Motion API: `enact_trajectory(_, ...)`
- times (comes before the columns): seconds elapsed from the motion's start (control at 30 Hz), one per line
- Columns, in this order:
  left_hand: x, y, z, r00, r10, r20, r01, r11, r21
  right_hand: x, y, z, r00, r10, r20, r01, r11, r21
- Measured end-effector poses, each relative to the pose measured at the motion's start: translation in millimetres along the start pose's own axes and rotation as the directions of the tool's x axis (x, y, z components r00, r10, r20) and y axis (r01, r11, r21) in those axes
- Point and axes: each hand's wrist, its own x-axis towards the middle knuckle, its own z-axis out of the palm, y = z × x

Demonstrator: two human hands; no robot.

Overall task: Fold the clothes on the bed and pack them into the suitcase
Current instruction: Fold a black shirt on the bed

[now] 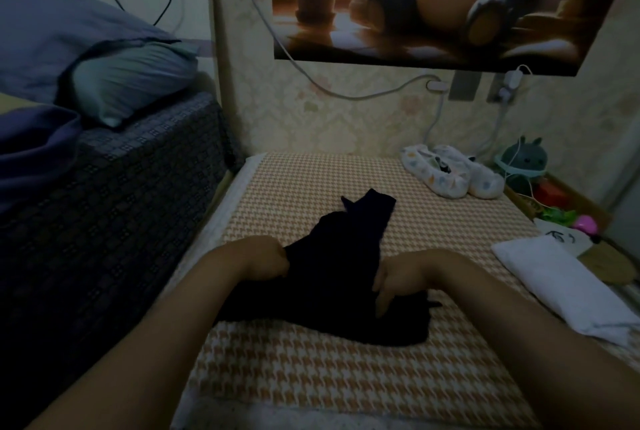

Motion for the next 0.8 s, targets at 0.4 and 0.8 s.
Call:
enact_trajectory(0.4,21,33,27,0.909,0.33,-0.253,-0.323,0.944,0.069,36,16,12,0.815,-0.038,-0.579,0.058,0.998,0.017)
enact_trajectory(0.8,48,38,31,0.961,0.128,-0.244,-0.15,0.986,-0.073,-1,81,-15,0.632,0.413,-0.656,-0.59,0.805,-0.061)
